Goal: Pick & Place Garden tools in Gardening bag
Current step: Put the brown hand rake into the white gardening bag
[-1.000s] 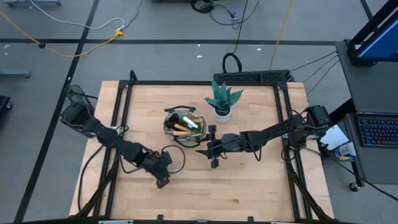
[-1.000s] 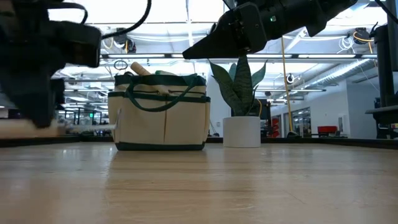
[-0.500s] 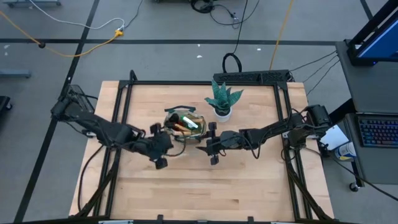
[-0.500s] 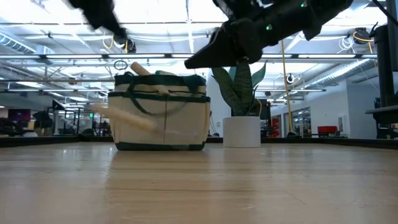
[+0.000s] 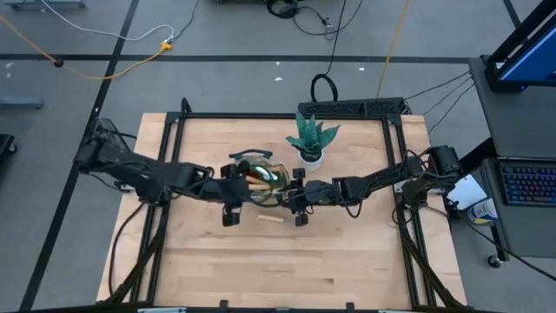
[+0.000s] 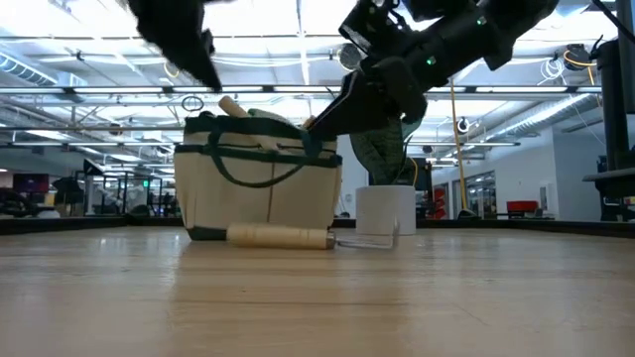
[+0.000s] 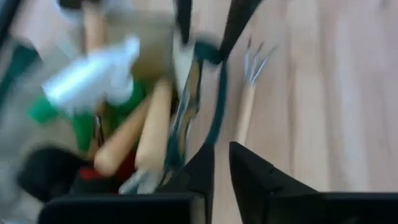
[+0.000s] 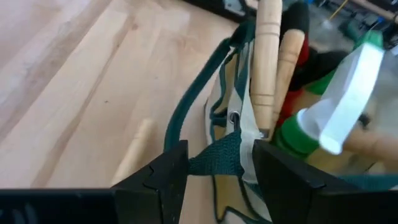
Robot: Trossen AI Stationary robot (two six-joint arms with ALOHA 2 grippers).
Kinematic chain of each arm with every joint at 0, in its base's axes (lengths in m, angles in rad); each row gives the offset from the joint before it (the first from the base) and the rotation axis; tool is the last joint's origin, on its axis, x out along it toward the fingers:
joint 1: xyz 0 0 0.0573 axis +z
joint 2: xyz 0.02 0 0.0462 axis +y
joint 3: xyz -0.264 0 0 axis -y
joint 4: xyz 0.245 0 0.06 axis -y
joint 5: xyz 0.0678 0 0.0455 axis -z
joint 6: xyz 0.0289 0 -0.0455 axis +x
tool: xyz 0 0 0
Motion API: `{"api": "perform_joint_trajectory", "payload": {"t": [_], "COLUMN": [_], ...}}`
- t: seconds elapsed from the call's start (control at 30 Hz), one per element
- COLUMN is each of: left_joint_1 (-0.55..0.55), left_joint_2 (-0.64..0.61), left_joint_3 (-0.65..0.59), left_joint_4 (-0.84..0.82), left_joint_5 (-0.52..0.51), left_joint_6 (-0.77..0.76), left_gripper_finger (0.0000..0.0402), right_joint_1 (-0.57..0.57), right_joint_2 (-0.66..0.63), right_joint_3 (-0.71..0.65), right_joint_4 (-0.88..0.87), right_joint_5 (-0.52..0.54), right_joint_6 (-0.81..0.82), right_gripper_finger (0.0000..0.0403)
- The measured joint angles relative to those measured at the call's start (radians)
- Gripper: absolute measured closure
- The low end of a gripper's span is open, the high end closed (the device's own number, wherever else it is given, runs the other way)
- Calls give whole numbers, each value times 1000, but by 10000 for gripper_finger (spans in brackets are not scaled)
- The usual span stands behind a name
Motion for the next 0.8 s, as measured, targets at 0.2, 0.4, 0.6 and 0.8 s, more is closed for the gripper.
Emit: {"api": "perform_joint_trajectory", "payload": {"t": [0.2,0.4,0.6,0.8], "left_joint_1": [8,21,46,62], "left_joint_2": [63,67,67,67], "left_joint_3": [-45,-43,-43,-43], "left_joint_4": [31,37,5,19], "left_joint_5": [26,-56,-56,-62], "left_joint_6": [-17,-18,-15,-12], "left_gripper_finger": [304,292,291,291], "right_joint_1": [69,142,170,143], "right_joint_2": [0,0,0,32], "right_joint_3": [0,0,-1,-1], "right_joint_4": [-16,26,24,-77], "right_joint_5": [-27,89,51,-46], "right_joint_6": [67,17,68,352], "right_gripper_finger": [232,232,232,232]}}
